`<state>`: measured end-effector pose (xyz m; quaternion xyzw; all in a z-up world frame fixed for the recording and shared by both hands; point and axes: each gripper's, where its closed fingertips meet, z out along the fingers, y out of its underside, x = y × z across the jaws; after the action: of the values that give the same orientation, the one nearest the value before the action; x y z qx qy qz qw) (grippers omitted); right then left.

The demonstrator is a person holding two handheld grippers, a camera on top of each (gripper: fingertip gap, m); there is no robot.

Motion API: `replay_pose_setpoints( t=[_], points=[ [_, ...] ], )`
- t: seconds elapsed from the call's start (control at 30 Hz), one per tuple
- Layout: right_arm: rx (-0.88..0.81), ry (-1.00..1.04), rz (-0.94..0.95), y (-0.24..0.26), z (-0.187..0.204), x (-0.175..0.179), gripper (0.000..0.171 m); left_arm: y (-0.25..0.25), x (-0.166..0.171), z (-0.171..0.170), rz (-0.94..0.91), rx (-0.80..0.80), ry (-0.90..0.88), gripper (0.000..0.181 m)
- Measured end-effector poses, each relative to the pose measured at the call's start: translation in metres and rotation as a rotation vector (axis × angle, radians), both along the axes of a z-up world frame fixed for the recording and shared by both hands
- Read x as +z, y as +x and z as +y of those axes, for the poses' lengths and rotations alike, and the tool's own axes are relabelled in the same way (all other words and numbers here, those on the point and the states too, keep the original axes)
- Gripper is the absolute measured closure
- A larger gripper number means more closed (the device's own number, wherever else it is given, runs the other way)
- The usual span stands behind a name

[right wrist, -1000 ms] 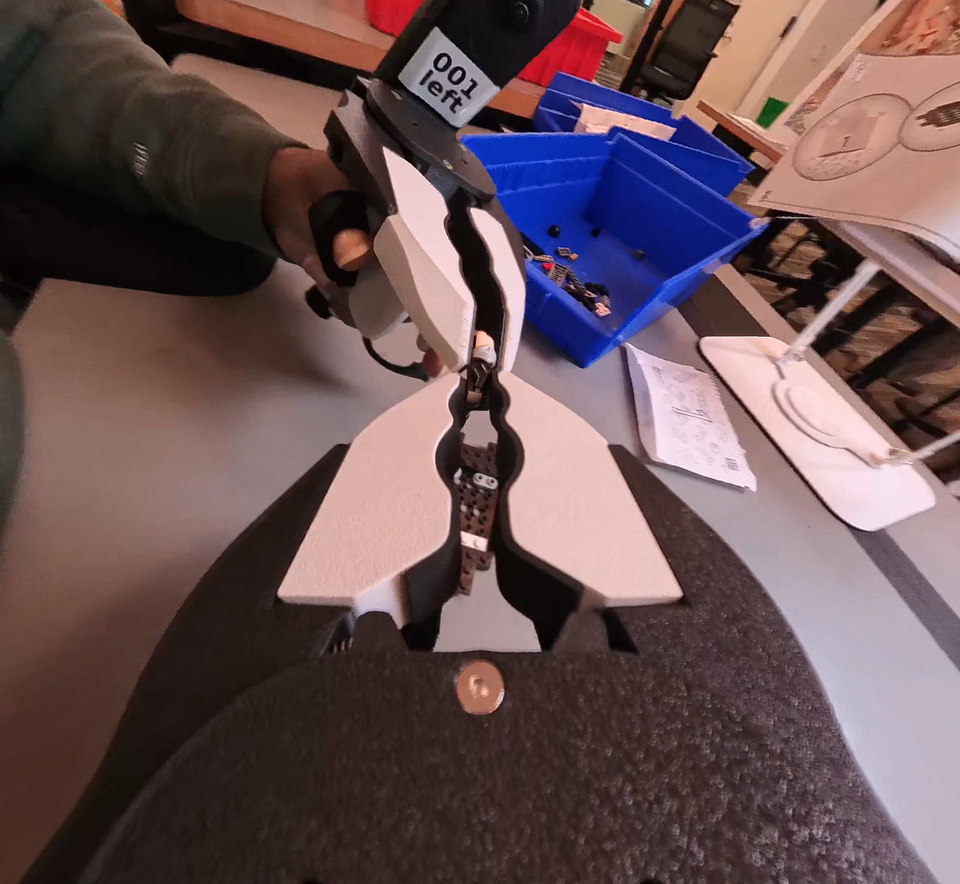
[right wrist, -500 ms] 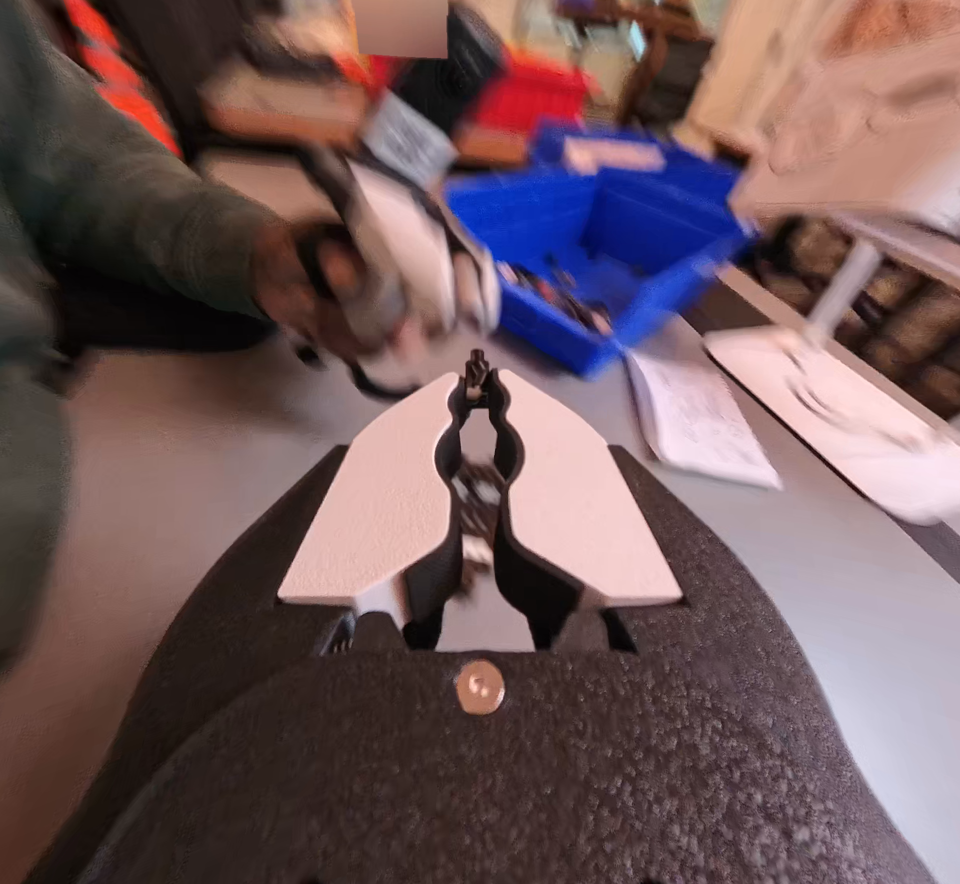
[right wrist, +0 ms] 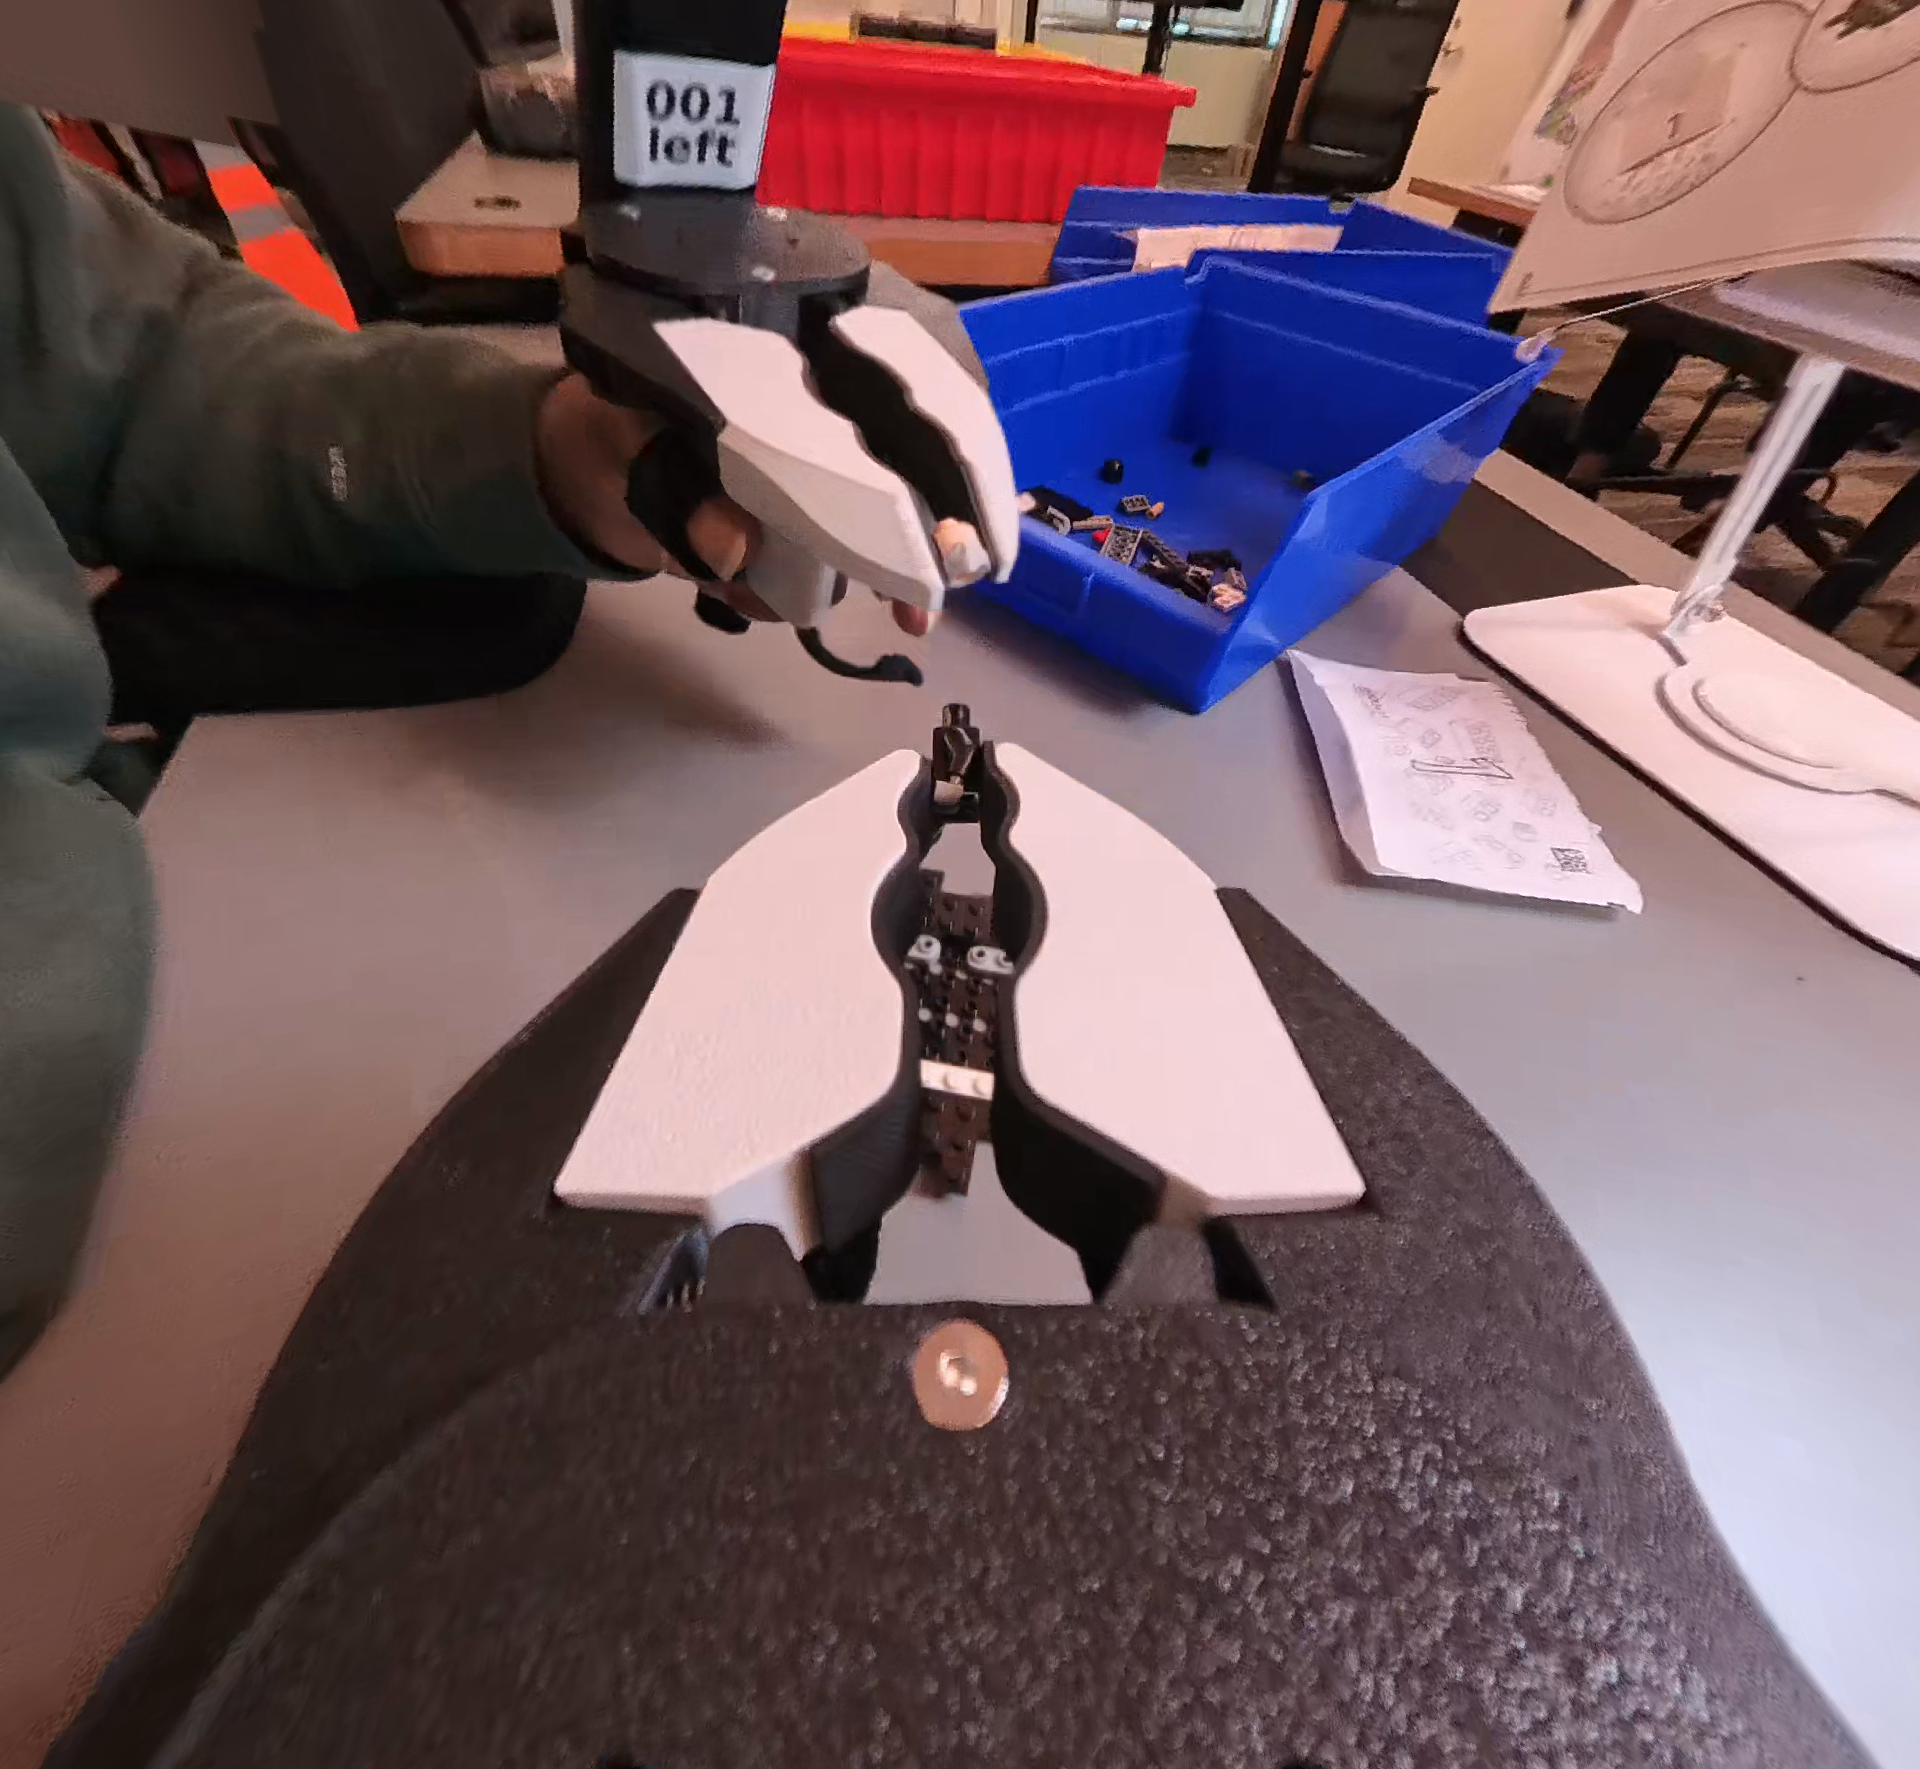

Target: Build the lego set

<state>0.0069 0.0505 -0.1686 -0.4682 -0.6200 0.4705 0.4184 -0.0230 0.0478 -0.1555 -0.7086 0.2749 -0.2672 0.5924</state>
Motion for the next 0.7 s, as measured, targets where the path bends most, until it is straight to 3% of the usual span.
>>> replay_pose_setpoints(
  t=[0.33, 0.47, 0.57, 0.7],
  points=[
    [0.063, 0.082, -0.108, -0.005, -0.017, -0.028, 0.163, 0.009, -0.039, -0.006, 0.22, -0.062, -0.022, 0.17],
    [0.031, 0.094, -0.127, -0.005, -0.01, -0.032, 0.163, -0.027, -0.024, 0.014, 0.331, 0.166, 0.083, 0.17],
    [0.021, 0.101, -0.132, -0.007, -0.009, -0.033, 0.163, -0.084, -0.003, 0.034, 0.444, 0.458, 0.161, 0.17],
    [0.024, 0.106, -0.144, -0.009, -0.011, -0.036, 0.163, -0.156, -0.007, 0.049, 0.532, 0.741, 0.032, 0.17]
  ],
)
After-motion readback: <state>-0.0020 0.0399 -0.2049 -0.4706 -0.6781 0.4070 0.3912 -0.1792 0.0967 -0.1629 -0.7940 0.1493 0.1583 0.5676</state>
